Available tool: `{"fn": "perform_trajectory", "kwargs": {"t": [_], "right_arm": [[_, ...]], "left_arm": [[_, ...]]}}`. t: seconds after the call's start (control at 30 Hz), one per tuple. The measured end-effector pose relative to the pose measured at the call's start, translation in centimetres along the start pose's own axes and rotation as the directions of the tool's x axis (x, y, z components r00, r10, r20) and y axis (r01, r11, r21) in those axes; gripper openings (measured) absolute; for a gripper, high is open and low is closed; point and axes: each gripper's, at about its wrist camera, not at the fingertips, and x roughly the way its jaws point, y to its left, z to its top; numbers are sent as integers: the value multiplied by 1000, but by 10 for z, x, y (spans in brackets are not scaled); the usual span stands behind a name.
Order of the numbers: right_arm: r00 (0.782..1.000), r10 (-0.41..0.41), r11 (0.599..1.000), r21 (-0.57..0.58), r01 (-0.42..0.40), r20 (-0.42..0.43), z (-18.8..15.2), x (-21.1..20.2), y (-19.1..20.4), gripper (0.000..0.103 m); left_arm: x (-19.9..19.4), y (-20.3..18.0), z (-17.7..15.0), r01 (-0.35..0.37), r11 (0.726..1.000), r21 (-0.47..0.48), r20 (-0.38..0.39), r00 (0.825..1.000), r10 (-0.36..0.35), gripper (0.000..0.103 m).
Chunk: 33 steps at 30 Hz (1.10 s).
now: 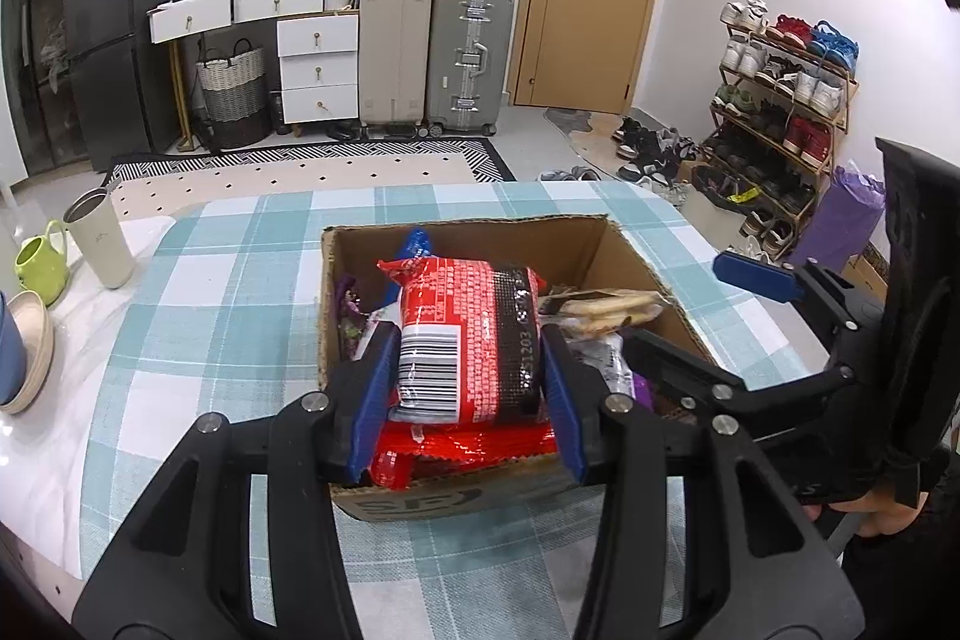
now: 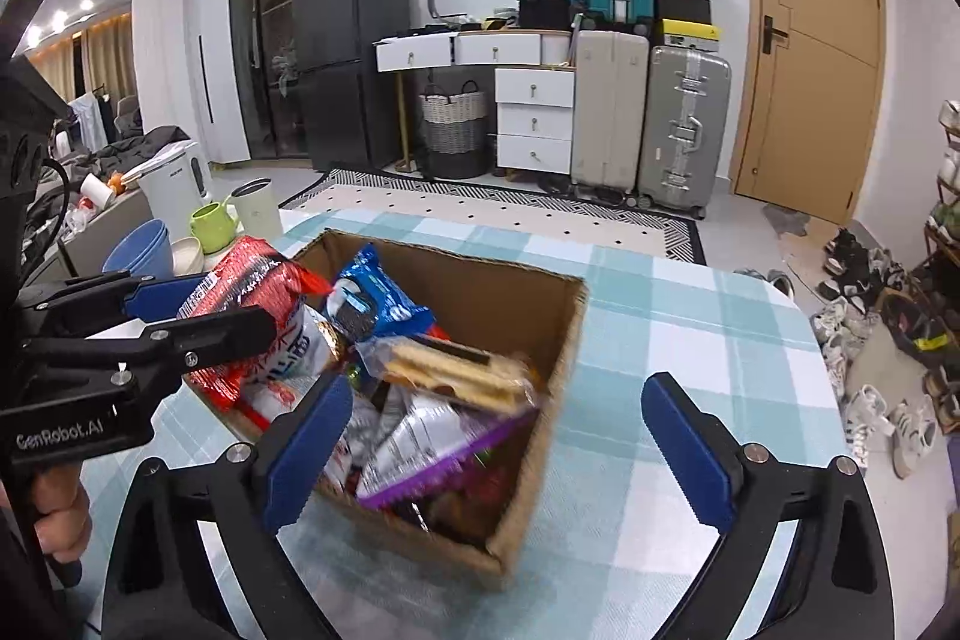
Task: Organize snacks
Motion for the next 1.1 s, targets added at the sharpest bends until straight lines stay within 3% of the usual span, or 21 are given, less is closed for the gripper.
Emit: {"fn": "perform_trajectory", "kwargs": {"t": [0.07,0.13,0.3,0.7,1.1], "right_arm": [[1000,-9,1000,8,9,1,-4,-6,-5,100],[1000,-21,1000,17,21,3,-9,-12,-9,102],[1000,-21,998,52,20,10,-20,-29,-16,102],[996,33,996,84,-40,84,-53,-70,-2,102],[971,75,995,54,-90,228,-82,-109,23,102]], "left_arm": [[-2,-1,0,0,1000,1,4,1000,0,57],[-8,-1,-1,3,1000,-3,26,1000,-3,79],[-26,-3,-6,-10,1000,2,50,999,10,102],[-69,16,-45,-61,998,-22,87,994,62,102],[-92,25,-99,-65,998,-27,134,989,68,102]]}}
